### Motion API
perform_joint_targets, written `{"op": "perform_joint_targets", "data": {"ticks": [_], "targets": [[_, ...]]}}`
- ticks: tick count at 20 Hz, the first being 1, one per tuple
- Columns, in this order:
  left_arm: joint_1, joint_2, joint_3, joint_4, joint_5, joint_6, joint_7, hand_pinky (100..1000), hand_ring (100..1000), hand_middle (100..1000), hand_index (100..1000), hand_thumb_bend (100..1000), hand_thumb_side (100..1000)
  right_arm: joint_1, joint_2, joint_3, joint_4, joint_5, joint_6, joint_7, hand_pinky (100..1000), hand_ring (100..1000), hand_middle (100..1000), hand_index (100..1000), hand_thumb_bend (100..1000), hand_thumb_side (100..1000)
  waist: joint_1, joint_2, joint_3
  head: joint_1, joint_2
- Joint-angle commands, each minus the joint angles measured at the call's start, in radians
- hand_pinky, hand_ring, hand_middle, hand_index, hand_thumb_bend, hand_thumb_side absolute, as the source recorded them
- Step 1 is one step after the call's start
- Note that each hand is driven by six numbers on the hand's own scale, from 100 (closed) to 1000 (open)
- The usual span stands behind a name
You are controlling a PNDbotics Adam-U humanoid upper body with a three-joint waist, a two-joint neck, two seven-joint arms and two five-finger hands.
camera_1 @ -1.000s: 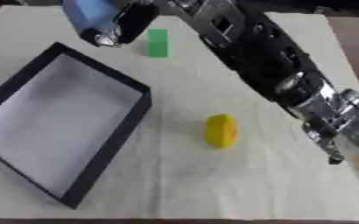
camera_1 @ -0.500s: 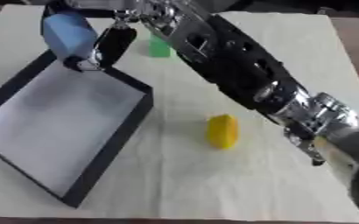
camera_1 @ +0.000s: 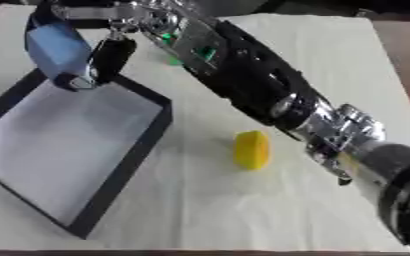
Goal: Pick up objects on the table and place them in the box.
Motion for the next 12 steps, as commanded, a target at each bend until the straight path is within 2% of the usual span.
{"op": "perform_joint_targets", "data": {"ticks": [1, 6, 12], "targets": [[-0.032, 0.012, 0.001, 0.011, -0.012, 0.002, -0.009, 845, 762, 822, 843, 243, 498, -0.009, 0.004, 0.007, -0.019, 0.027, -0.016, 0.025, 806, 626, 679, 716, 100, 268, -0.006, -0.007, 0.008, -0.015, -0.001], [-0.042, 0.001, -0.001, 0.017, -0.013, 0.000, -0.013, 844, 762, 821, 842, 240, 501, 0.005, 0.033, 0.027, 0.017, 0.119, -0.075, 0.071, 824, 675, 718, 740, 100, 328, -0.011, -0.004, 0.016, -0.034, -0.001], [-0.046, -0.004, 0.000, 0.017, -0.013, 0.000, -0.012, 844, 761, 821, 841, 239, 500, 0.014, 0.049, 0.039, 0.045, 0.210, -0.141, 0.107, 817, 717, 752, 761, 100, 401, -0.013, 0.000, 0.015, -0.030, -0.001]]}}
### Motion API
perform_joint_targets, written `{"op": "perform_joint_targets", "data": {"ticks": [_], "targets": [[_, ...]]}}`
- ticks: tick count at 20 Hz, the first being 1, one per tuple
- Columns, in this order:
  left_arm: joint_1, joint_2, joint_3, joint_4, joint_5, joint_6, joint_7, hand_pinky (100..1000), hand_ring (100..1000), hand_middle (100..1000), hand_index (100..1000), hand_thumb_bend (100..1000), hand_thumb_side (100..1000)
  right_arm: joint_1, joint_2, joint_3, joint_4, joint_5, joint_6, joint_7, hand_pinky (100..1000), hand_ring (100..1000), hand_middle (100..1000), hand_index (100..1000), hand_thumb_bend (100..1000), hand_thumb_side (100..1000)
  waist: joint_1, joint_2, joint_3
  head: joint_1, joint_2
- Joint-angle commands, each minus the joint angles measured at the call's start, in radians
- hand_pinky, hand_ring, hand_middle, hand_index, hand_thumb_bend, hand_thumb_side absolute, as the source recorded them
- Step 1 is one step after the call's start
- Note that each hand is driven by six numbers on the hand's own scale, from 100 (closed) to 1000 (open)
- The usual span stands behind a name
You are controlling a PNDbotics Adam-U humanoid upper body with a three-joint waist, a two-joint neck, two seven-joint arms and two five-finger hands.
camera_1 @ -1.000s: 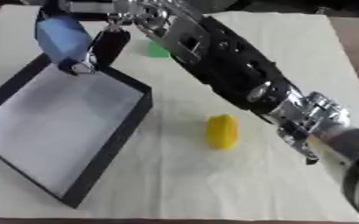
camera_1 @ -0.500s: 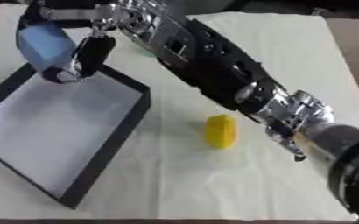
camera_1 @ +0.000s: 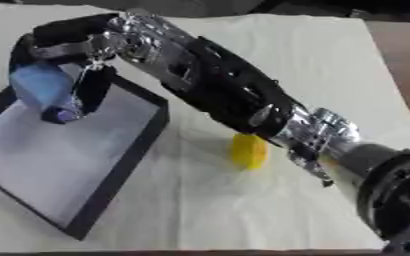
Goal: Pick up objects on the table and place them in the box.
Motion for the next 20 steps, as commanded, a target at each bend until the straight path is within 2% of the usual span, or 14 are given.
{"op": "perform_joint_targets", "data": {"ticks": [1, 5, 6, 7, 10, 11, 12, 13, 14, 15, 17, 20], "targets": [[-0.029, 0.013, 0.006, -0.006, -0.004, -0.003, -0.001, 843, 761, 821, 841, 238, 500, -0.007, -0.003, 0.002, 0.006, 0.051, -0.035, 0.018, 817, 728, 760, 767, 119, 419, -0.005, 0.000, 0.003, -0.001, -0.001], [-0.028, 0.014, 0.009, -0.008, -0.005, -0.004, 0.003, 843, 761, 821, 840, 237, 500, -0.003, 0.002, 0.008, 0.016, 0.096, -0.090, 0.058, 820, 802, 819, 824, 264, 475, -0.005, 0.002, 0.004, 0.001, -0.001], [-0.027, 0.014, 0.010, -0.008, -0.005, -0.004, 0.004, 843, 761, 821, 840, 237, 500, -0.002, 0.002, 0.007, 0.016, 0.103, -0.105, 0.067, 822, 806, 823, 831, 274, 474, -0.005, 0.002, 0.004, 0.002, -0.001], [-0.026, 0.014, 0.011, -0.008, -0.005, -0.004, 0.005, 843, 761, 820, 840, 237, 499, -0.002, 0.002, 0.005, 0.016, 0.105, -0.116, 0.073, 872, 860, 850, 887, 353, 413, -0.006, 0.002, 0.004, 0.003, -0.001], [-0.026, 0.013, 0.012, -0.008, -0.005, -0.004, 0.007, 843, 760, 819, 841, 225, 512, -0.003, -0.003, -0.008, 0.009, 0.111, -0.131, 0.064, 982, 936, 875, 907, 428, 345, -0.006, 0.002, 0.003, 0.005, -0.001], [-0.025, 0.013, 0.012, -0.008, -0.005, -0.005, 0.007, 843, 760, 819, 840, 217, 518, -0.004, -0.005, -0.010, 0.006, 0.116, -0.138, 0.058, 992, 944, 879, 915, 451, 336, -0.006, 0.002, 0.003, 0.002, -0.001], [-0.025, 0.013, 0.012, -0.008, -0.005, -0.006, 0.008, 843, 760, 819, 840, 214, 520, -0.003, -0.006, -0.012, 0.004, 0.124, -0.147, 0.052, 992, 944, 879, 916, 448, 316, -0.006, 0.002, 0.002, -0.003, -0.001], [-0.024, 0.013, 0.013, -0.008, -0.005, -0.006, 0.009, 844, 760, 819, 839, 221, 508, -0.002, -0.007, -0.012, 0.004, 0.131, -0.156, 0.050, 1000, 952, 884, 929, 435, 241, -0.006, 0.003, 0.001, -0.005, -0.001], [-0.023, 0.013, 0.014, -0.008, -0.005, -0.006, 0.010, 844, 760, 819, 839, 224, 506, 0.000, -0.008, -0.012, 0.005, 0.138, -0.163, 0.051, 1000, 952, 885, 931, 435, 252, -0.006, 0.003, 0.000, -0.005, -0.001], [-0.022, 0.013, 0.014, -0.008, -0.006, -0.006, 0.011, 844, 760, 819, 840, 227, 504, 0.001, -0.008, -0.013, 0.007, 0.142, -0.169, 0.052, 1000, 955, 889, 944, 443, 315, -0.005, 0.004, -0.001, -0.004, -0.001], [-0.020, 0.013, 0.015, -0.008, -0.006, -0.006, 0.011, 844, 760, 819, 840, 223, 505, 0.002, -0.010, -0.019, 0.009, 0.142, -0.175, 0.045, 1000, 949, 886, 952, 452, 331, -0.005, 0.005, -0.004, 0.001, -0.001], [-0.017, 0.015, 0.017, -0.011, -0.007, -0.006, 0.011, 845, 760, 819, 841, 224, 504, 0.001, -0.020, -0.037, -0.004, 0.116, -0.165, 0.024, 1000, 940, 881, 954, 448, 295, -0.004, 0.005, -0.009, 0.008, -0.001]]}}
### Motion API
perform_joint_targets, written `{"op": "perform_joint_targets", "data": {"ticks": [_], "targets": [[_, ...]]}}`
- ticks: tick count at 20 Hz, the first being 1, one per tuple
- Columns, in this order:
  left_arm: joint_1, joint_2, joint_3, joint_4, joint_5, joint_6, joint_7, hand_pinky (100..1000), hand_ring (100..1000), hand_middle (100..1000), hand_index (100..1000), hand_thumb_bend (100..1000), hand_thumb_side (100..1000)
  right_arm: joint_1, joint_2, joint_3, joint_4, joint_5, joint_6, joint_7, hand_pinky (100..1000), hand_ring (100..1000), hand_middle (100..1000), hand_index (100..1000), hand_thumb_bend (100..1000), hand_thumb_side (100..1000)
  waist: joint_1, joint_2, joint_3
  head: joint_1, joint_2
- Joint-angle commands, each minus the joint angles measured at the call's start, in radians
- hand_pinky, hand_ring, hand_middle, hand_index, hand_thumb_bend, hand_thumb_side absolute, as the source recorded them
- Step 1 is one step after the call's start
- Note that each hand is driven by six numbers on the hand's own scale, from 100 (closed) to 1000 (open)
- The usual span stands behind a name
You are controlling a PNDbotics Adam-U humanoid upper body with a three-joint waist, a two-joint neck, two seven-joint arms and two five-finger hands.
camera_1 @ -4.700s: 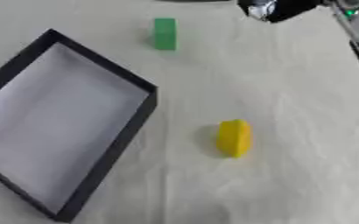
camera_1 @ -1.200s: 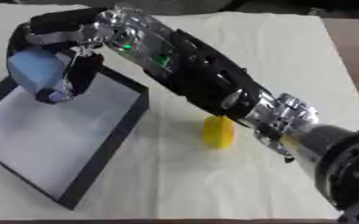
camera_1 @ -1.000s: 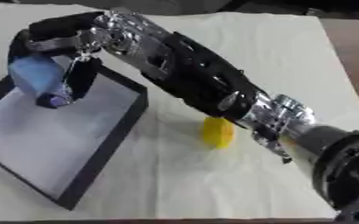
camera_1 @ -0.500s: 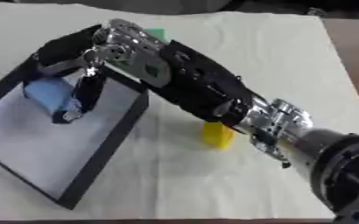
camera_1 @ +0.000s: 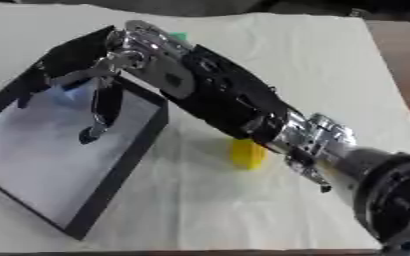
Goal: Pick up objects on the table and place them in the box.
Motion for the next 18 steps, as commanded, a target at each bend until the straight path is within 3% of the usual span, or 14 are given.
{"op": "perform_joint_targets", "data": {"ticks": [1, 5, 9, 11, 14, 18], "targets": [[-0.010, 0.017, 0.016, -0.011, -0.004, -0.001, 0.005, 845, 760, 819, 840, 221, 505, -0.014, -0.037, -0.032, -0.030, -0.031, 0.012, -0.023, 1000, 933, 878, 954, 440, 258, -0.004, -0.001, -0.003, 0.006, -0.001], [-0.005, 0.026, 0.020, -0.010, -0.005, -0.001, 0.007, 844, 761, 820, 842, 225, 494, -0.020, -0.081, -0.074, -0.081, -0.112, 0.071, -0.062, 996, 894, 862, 958, 407, 107, 0.001, -0.007, -0.013, 0.011, -0.001], [-0.002, 0.056, 0.041, -0.022, -0.005, -0.008, 0.018, 842, 765, 820, 843, 246, 460, -0.050, -0.195, -0.164, -0.163, -0.221, 0.201, -0.210, 961, 867, 856, 959, 330, 100, 0.010, -0.018, -0.028, 0.020, -0.001], [-0.002, 0.071, 0.059, -0.033, -0.002, -0.017, 0.032, 840, 767, 819, 844, 267, 432, -0.049, -0.240, -0.194, -0.190, -0.277, 0.280, -0.307, 962, 829, 837, 967, 100, 100, 0.016, -0.022, -0.032, 0.023, -0.001], [0.012, 0.091, 0.089, -0.055, -0.005, -0.031, 0.058, 839, 762, 819, 844, 286, 413, -0.038, -0.291, -0.237, -0.188, -0.411, 0.382, -0.393, 960, 800, 824, 963, 100, 100, 0.022, -0.027, -0.041, 0.029, -0.001], [0.039, 0.104, 0.125, -0.071, -0.010, -0.039, 0.100, 838, 753, 819, 845, 306, 404, -0.012, -0.349, -0.296, -0.167, -0.555, 0.460, -0.492, 975, 782, 820, 960, 100, 100, 0.025, -0.032, -0.056, 0.033, -0.001]]}}
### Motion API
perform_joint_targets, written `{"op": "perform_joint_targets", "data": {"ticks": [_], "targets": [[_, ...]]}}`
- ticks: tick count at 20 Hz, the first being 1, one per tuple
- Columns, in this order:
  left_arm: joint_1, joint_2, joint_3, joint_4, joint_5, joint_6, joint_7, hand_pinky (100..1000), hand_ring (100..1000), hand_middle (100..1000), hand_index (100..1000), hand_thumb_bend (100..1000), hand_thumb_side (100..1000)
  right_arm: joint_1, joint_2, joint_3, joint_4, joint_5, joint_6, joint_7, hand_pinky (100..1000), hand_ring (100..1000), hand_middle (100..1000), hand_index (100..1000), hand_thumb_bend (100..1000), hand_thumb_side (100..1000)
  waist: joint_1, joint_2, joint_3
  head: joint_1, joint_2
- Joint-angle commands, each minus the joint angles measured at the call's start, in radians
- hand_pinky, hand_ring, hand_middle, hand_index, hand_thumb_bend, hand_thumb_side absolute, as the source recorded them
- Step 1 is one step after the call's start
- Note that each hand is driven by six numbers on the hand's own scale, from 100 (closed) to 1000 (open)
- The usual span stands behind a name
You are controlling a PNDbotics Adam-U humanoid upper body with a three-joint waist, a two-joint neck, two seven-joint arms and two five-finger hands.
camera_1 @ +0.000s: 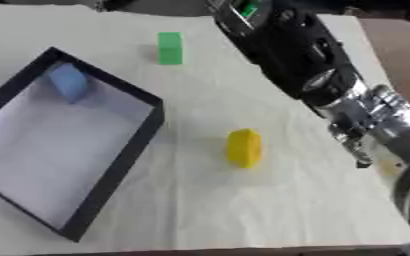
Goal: Pick up objects on the table and place them in the box.
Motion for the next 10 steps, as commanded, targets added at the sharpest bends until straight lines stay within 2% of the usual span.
{"op": "perform_joint_targets", "data": {"ticks": [1, 4, 6, 10], "targets": [[0.001, 0.043, 0.037, -0.020, -0.003, -0.006, 0.032, 838, 753, 819, 845, 308, 404, 0.003, -0.078, -0.057, 0.007, -0.109, 0.055, -0.079, 979, 780, 821, 960, 100, 119, 0.022, -0.031, -0.004, 0.006, -0.001], [0.018, 0.055, 0.043, -0.025, -0.005, -0.008, 0.044, 839, 752, 819, 844, 303, 409, 0.027, -0.119, -0.087, 0.040, -0.183, 0.074, -0.146, 984, 780, 829, 961, 100, 224, 0.023, -0.029, -0.011, 0.009, -0.001], [0.025, 0.059, 0.042, -0.025, -0.006, -0.006, 0.045, 839, 751, 819, 844, 300, 413, 0.039, -0.141, -0.095, 0.075, -0.189, 0.068, -0.164, 985, 788, 841, 966, 100, 270, 0.022, -0.026, -0.014, 0.012, -0.001], [0.031, 0.065, 0.040, -0.022, -0.010, -0.003, 0.044, 839, 749, 819, 844, 293, 421, 0.054, -0.166, -0.102, 0.151, -0.151, 0.045, -0.168, 981, 797, 848, 962, 100, 264, 0.021, -0.020, -0.016, 0.017, -0.001]]}}
